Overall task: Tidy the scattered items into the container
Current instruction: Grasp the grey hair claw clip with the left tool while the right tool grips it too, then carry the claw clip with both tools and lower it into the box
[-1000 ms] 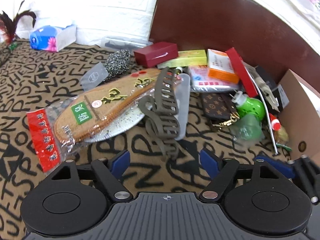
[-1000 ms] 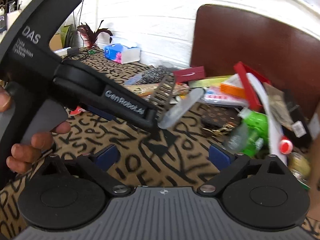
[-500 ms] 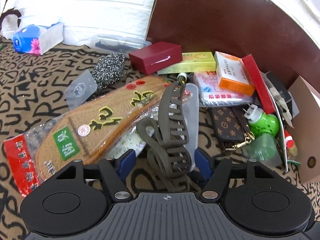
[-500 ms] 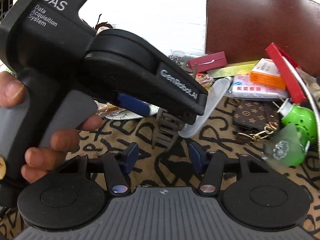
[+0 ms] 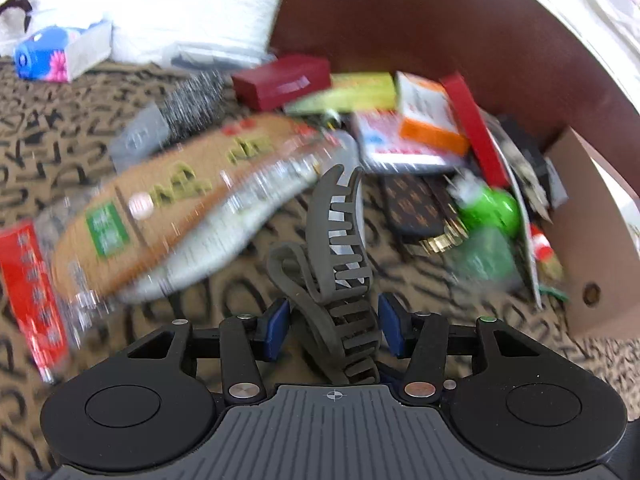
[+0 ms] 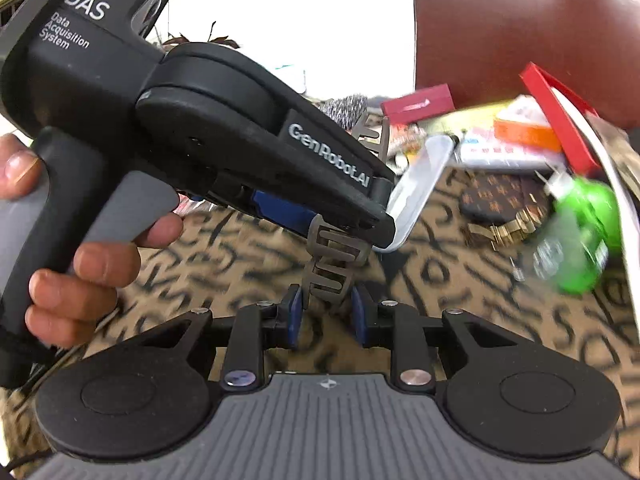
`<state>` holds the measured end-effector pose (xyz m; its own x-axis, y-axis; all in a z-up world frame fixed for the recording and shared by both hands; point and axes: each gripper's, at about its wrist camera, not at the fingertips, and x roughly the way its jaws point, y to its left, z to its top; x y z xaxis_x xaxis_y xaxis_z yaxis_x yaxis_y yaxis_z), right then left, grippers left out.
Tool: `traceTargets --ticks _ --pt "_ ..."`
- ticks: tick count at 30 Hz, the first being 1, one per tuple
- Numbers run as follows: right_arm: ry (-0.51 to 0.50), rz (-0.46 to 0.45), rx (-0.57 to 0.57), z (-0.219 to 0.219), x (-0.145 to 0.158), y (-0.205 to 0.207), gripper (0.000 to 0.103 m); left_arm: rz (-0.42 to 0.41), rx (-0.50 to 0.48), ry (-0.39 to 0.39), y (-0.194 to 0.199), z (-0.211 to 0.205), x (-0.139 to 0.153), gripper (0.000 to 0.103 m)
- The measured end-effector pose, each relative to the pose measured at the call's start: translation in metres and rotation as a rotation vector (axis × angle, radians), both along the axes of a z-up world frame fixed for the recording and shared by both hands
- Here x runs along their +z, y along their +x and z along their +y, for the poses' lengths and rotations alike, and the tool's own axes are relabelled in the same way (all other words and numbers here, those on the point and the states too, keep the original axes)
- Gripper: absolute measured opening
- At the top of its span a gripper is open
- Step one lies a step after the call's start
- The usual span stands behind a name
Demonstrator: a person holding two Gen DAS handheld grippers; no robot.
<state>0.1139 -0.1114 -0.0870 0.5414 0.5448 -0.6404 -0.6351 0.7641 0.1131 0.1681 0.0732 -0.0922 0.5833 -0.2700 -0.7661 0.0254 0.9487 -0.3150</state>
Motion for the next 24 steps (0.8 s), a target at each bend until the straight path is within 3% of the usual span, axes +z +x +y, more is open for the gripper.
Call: traceTargets --ticks 6,13,16,21,24 --pt "0.008 0.044 -0.065 -0.048 0.002 -0.049 0.030 0.041 -0.059 -0.049 -0.039 -0.042 -0.004 0.050" --pt "-0.022 0.054 -0.151 -0.092 -0.002 -0.094 0.030 0.049 -0.188 -0.036 -0.075 -0.091 -0.006 0.052" --pt "-0.008 0.047 -0.185 -0.098 -0.003 -0.103 0.030 0.069 -0.179 -0.058 -0.076 -0.096 -0.008 0.066" --pt "0.012 0.022 -0.209 -0.089 -0.001 -0.097 0.032 0.088 -0.155 -0.066 -0.071 -0.093 -0.009 0.066" --pt "0.017 0.007 -0.210 -0.085 0.001 -0.091 0.045 0.089 -0.148 -0.069 -0.068 -0.092 -0.010 0.066"
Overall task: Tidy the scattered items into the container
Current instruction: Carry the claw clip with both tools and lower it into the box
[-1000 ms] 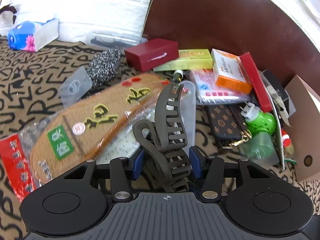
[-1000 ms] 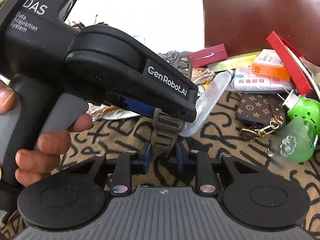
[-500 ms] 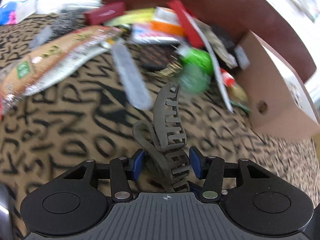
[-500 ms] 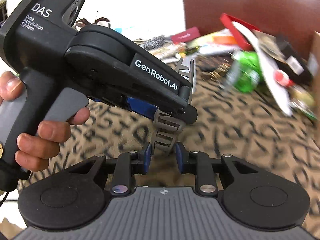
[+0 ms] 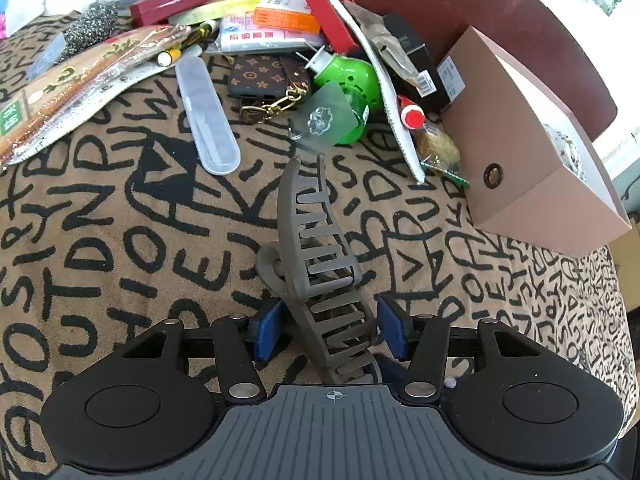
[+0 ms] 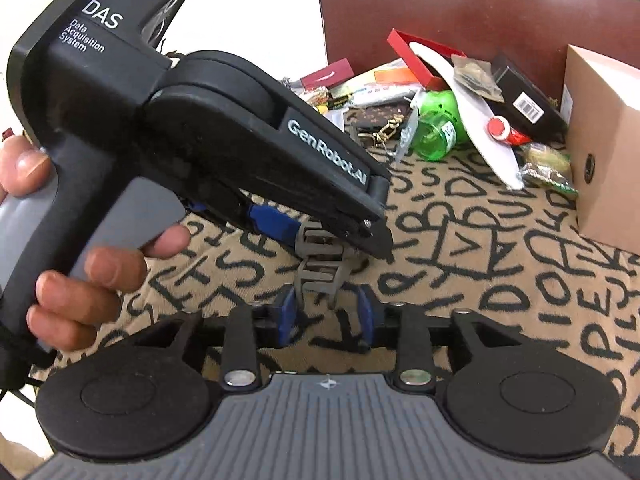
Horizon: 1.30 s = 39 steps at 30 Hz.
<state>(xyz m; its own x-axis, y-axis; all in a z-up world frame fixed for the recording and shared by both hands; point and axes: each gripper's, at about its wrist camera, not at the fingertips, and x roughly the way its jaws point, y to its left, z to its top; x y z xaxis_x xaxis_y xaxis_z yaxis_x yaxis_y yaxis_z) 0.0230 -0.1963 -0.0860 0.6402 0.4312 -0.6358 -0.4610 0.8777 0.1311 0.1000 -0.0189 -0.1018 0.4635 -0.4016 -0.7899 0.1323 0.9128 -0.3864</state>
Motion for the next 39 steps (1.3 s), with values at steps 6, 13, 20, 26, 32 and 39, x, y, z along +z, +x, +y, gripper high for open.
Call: traceTargets --ticks 6,13,20,26,32,39 --pt "-0.004 -0.018 0.002 0.006 0.000 0.008 0.052 -0.011 -0.019 0.027 -0.001 -0.001 0.001 0.063" --pt "-0.010 -0.002 -0.024 0.005 -0.005 0.016 0.046 -0.011 0.010 0.024 0.002 0.002 0.002 0.069" --pt "-0.004 -0.016 -0.015 0.002 -0.004 0.018 0.034 -0.039 -0.024 0.084 0.005 -0.011 0.007 0.052" --pt "0.005 -0.086 -0.057 -0.017 0.016 0.010 0.034 -0.099 -0.067 0.088 0.005 -0.035 0.033 0.052" --pt "0.011 -0.197 -0.156 -0.056 0.048 0.008 0.034 -0.195 -0.142 0.070 0.017 -0.088 0.073 0.052" --pt "0.006 -0.313 -0.276 -0.109 0.084 0.022 0.034 -0.287 -0.228 0.012 0.043 -0.155 0.117 0.052"
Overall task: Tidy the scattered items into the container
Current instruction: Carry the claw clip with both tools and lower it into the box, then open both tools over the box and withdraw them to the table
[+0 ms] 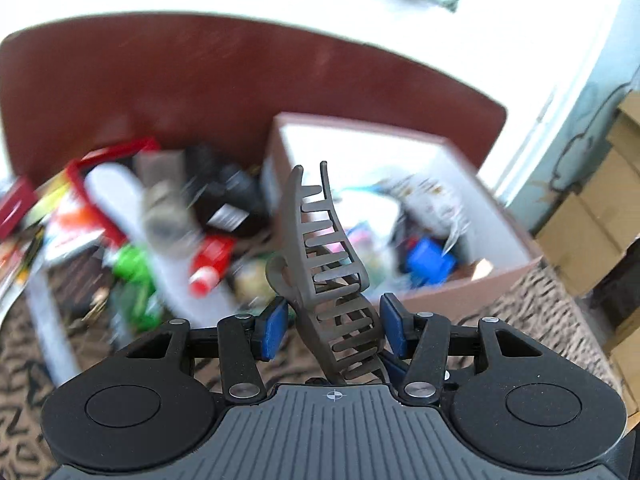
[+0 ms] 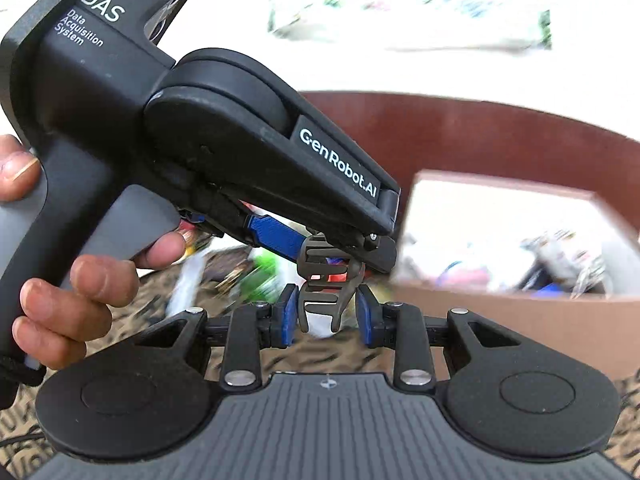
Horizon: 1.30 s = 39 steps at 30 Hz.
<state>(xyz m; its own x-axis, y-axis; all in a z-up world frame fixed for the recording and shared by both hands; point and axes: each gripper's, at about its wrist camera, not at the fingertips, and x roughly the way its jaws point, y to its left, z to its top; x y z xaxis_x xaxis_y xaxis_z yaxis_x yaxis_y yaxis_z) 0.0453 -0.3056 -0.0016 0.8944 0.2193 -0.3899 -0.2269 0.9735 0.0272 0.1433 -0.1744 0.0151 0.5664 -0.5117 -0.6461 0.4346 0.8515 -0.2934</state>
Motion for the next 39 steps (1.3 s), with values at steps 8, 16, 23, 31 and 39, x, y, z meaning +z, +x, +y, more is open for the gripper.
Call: traceTargets --ticks 8,16,23,31,39 --pt "-0.010 -0.026 -0.111 -0.052 0.015 0.035 0.034 -0.022 -0.102 -0.031 0.045 -0.066 0.013 0.053" --pt "-0.017 0.041 -0.167 -0.091 0.005 0.081 0.034 0.004 -0.175 -0.009 0.093 -0.121 -0.007 0.053" --pt "-0.038 0.098 -0.179 -0.105 -0.008 0.122 0.035 0.040 -0.191 -0.007 0.134 -0.142 -0.028 0.058" --pt "-0.077 0.116 -0.186 -0.103 -0.018 0.138 0.075 0.048 -0.152 -0.043 0.146 -0.120 -0.035 0.099" --pt "-0.039 0.102 -0.206 -0.090 -0.022 0.111 0.097 -0.020 -0.119 -0.027 0.112 -0.093 -0.035 0.103"
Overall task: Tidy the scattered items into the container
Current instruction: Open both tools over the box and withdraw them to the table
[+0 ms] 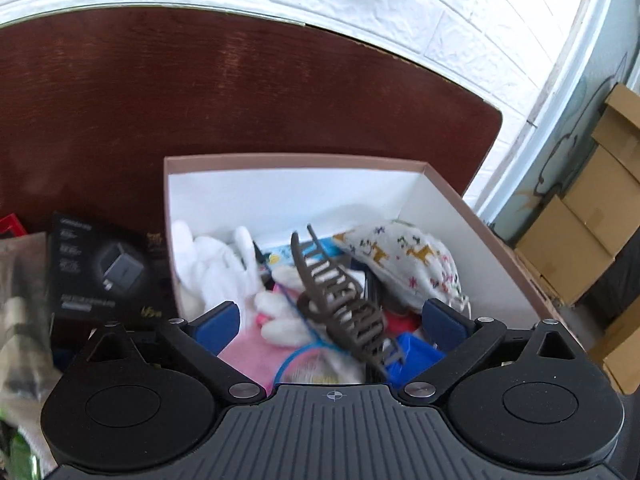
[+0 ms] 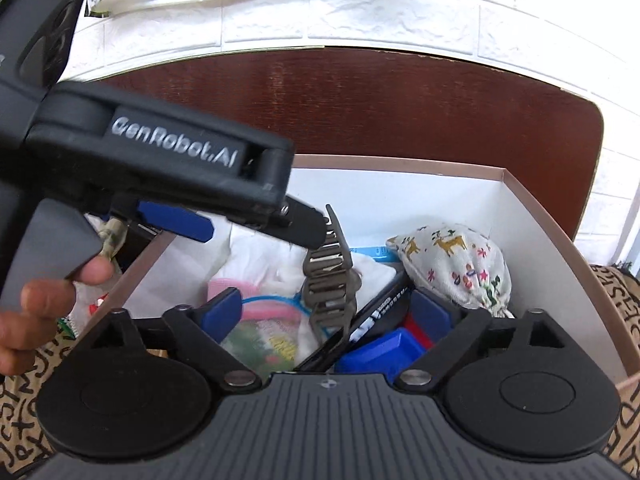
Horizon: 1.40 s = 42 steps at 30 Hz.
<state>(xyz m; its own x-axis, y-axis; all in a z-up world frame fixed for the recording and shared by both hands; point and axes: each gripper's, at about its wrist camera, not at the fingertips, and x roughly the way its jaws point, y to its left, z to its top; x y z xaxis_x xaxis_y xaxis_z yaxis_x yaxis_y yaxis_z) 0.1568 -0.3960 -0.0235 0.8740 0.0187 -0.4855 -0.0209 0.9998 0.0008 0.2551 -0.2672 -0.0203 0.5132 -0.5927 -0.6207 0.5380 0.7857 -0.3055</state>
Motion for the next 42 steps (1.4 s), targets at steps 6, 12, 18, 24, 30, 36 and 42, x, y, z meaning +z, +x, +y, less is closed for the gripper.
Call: traceTargets --ticks 6,12,18,24,30,36,42 --pt "-0.006 -0.022 -0.015 -0.012 0.004 -0.005 0.100 -0.027 -0.005 0.055 -0.022 0.001 0.002 0.103" --pt "-0.015 -0.067 -0.014 -0.010 0.017 -0.022 0.102 -0.092 0.008 0.087 -0.050 0.008 0.014 0.103" --pt "-0.023 -0.109 -0.008 0.009 0.030 -0.052 0.103 -0.160 0.039 0.158 -0.085 0.018 0.023 0.103" --pt "-0.020 -0.121 0.026 0.033 0.037 -0.078 0.103 -0.200 0.087 0.179 -0.119 0.039 0.030 0.103" --pt "-0.010 -0.120 0.066 0.058 0.037 -0.093 0.103 -0.189 0.132 0.178 -0.140 0.066 0.030 0.103" --pt "0.010 -0.088 0.148 0.093 0.026 -0.107 0.103 -0.121 0.214 0.133 -0.161 0.115 0.012 0.103" --pt "0.027 -0.024 0.268 0.141 -0.002 -0.111 0.103 -0.081 0.306 0.135 -0.182 0.168 -0.019 0.103"
